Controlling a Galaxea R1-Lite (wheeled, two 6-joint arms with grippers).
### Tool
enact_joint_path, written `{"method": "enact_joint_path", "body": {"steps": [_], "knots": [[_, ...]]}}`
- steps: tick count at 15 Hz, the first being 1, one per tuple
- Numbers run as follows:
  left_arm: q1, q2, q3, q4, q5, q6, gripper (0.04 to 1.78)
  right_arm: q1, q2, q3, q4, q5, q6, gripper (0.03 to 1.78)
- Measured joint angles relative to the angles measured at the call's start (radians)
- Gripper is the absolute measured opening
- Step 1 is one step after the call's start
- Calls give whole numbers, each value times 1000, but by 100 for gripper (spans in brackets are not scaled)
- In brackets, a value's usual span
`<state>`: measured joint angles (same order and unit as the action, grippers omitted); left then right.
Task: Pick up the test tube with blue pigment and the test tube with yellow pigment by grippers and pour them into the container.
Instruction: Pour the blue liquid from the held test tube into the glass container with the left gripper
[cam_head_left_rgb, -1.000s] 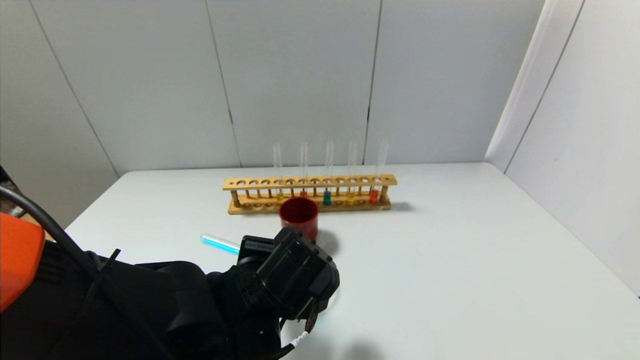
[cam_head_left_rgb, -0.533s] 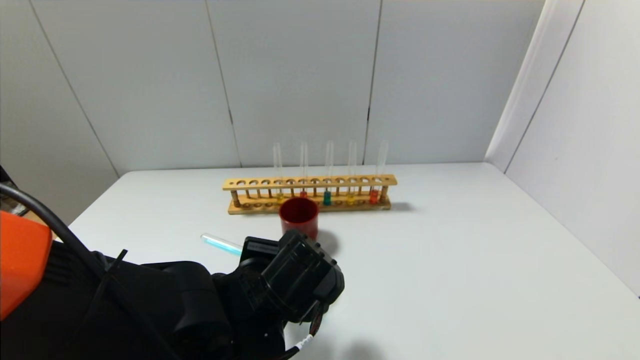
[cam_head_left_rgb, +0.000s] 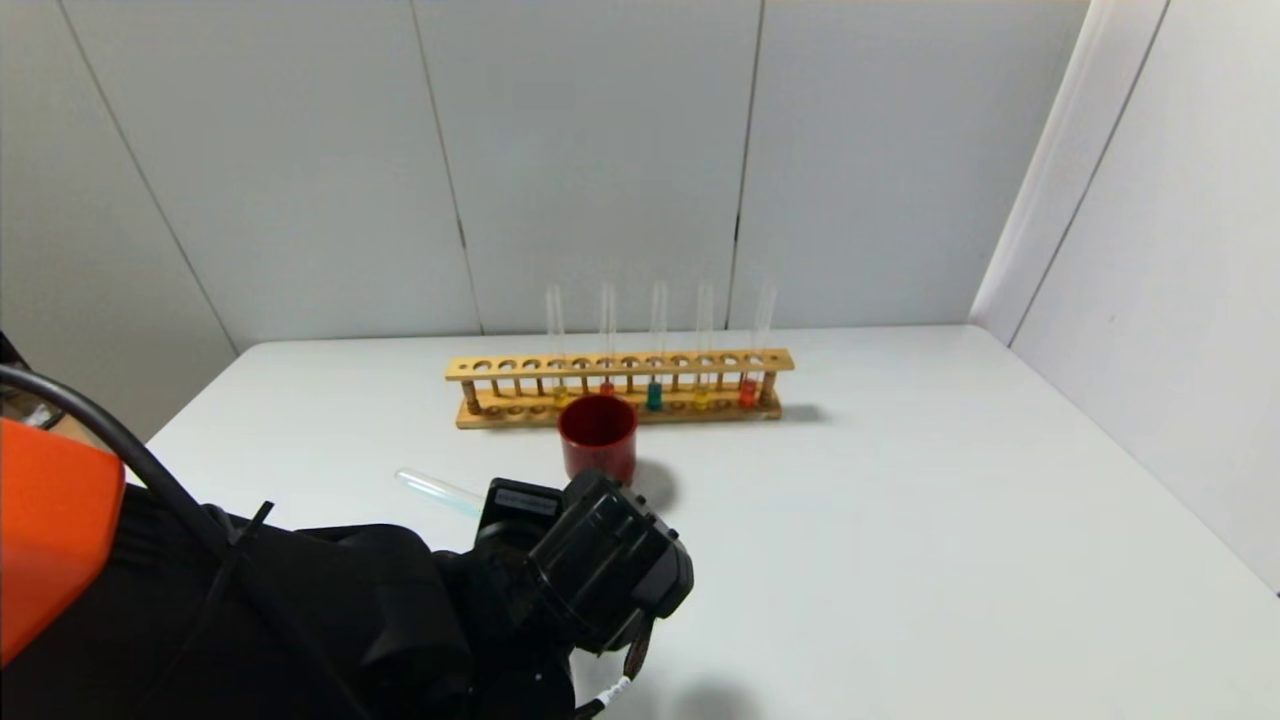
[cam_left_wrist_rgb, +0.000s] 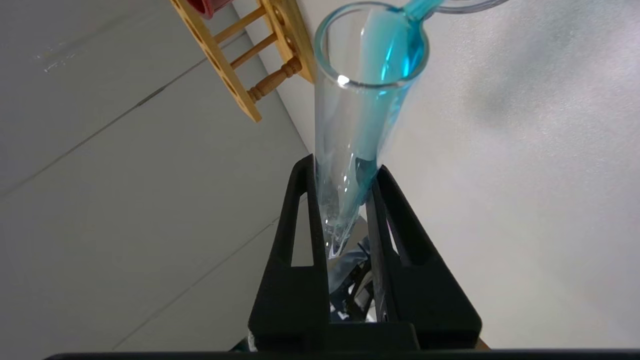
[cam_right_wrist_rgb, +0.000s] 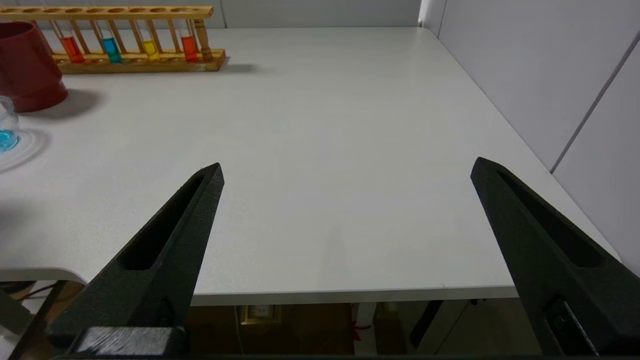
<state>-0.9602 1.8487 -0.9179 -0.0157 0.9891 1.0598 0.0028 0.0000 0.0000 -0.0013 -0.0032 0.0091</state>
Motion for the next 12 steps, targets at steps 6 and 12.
{"method": "enact_joint_path", "body": {"steps": [6,12], "knots": [[-7,13,-15,2,15,7,27,0,0,0,0,0,0,174],[-16,16,-35,43,43,19,27,0,0,0,0,0,0,174]]}}
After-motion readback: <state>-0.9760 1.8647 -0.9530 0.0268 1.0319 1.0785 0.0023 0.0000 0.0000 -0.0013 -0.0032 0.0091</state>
